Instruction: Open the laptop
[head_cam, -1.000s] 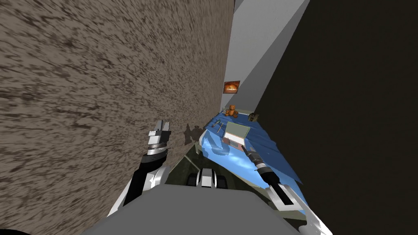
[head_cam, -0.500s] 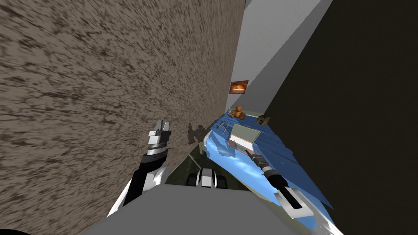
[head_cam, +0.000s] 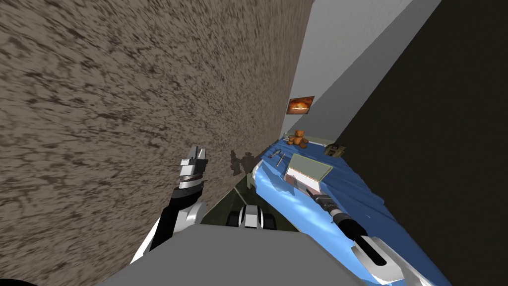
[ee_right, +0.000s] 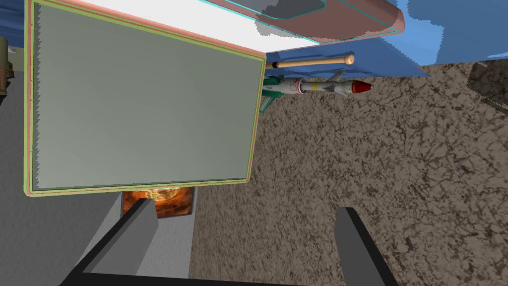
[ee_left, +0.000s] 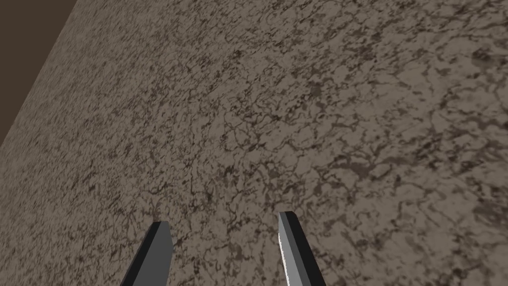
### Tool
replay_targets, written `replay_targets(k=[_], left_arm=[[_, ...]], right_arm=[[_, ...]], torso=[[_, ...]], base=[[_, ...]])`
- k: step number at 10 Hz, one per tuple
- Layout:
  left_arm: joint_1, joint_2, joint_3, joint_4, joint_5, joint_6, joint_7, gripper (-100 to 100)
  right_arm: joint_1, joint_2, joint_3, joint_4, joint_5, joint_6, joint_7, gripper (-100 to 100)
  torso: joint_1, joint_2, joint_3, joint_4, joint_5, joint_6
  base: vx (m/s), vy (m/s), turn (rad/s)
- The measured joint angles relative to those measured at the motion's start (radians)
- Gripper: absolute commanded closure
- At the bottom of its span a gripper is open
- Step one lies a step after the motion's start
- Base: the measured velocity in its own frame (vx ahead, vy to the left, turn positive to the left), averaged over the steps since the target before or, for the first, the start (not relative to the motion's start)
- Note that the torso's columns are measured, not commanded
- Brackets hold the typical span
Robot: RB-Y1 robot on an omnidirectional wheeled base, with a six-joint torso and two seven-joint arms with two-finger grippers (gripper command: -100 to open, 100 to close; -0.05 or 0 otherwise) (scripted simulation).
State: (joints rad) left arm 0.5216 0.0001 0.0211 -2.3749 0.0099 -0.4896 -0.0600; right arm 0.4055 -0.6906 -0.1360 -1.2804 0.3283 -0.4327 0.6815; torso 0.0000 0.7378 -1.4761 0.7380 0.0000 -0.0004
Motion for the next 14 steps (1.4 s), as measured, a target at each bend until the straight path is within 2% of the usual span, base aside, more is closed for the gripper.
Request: replay_targets(k=[1,2,5,8,9,10,11,12,13,14], left_arm=[[0.0,0.0,0.0,0.0,0.0,0.0,0.0,0],[0.0,0.0,0.0,0.0,0.0,0.0,0.0,0],[0.0,0.0,0.0,0.0,0.0,0.0,0.0,0],[0.0,0.0,0.0,0.0,0.0,0.0,0.0,0],[0.0,0.0,0.0,0.0,0.0,0.0,0.0,0],[0.0,0.0,0.0,0.0,0.0,0.0,0.0,0],[0.0,0.0,0.0,0.0,0.0,0.0,0.0,0],[0.0,0.0,0.0,0.0,0.0,0.0,0.0,0],[0.0,0.0,0.0,0.0,0.0,0.0,0.0,0],[0.0,0.0,0.0,0.0,0.0,0.0,0.0,0]], right_arm=[[0.002,-0.013,-0.001,0.02,0.005,0.003,0.011,-100],[0.012,-0.045,-0.004,0.042,0.011,0.008,0.02,-100],[0.0,-0.087,0.002,0.116,0.032,0.025,0.059,-100],[0.004,-0.148,0.0,0.204,0.052,0.026,0.096,-100],[0.012,-0.164,0.002,0.213,0.055,0.035,0.101,-100],[0.003,-0.17,0.006,0.23,0.057,0.04,0.101,-100],[-0.006,-0.185,0.009,0.272,0.066,0.037,0.115,-100],[0.013,-0.215,0.007,0.285,0.074,0.049,0.13,-100],[0.01,-0.228,0.008,0.313,0.079,0.054,0.141,-100],[0.025,-0.256,0.011,0.318,0.084,0.067,0.145,-100]], torso=[[0.0,0.0,0.0,0.0,0.0,0.001],[0.001,0.0,0.0,0.0,0.0,0.0],[0.0,0.001,0.0,0.0,0.0,0.001],[0.0,0.0,0.0,0.0,0.0,0.0],[0.0,0.001,0.0,0.0,0.0,0.001],[-0.001,0.002,0.001,0.0,0.0,0.001],[0.0,0.0,0.0,0.0,0.0,0.0],[0.001,-0.002,-0.001,0.0,0.0,-0.001],[0.0,-0.001,-0.001,0.0,0.0,0.002],[0.001,0.0,0.0,0.0,0.0,0.0]], base=[[0.051,0.048,0.245],[0.045,0.026,0.108],[0.047,0.03,0.173],[0.044,0.023,0.152],[0.018,0.012,-0.032],[0.031,0.021,0.163],[0.068,0.024,0.367],[0.052,0.016,0.111],[0.048,0.029,0.15],[0.037,0.016,0.086]])
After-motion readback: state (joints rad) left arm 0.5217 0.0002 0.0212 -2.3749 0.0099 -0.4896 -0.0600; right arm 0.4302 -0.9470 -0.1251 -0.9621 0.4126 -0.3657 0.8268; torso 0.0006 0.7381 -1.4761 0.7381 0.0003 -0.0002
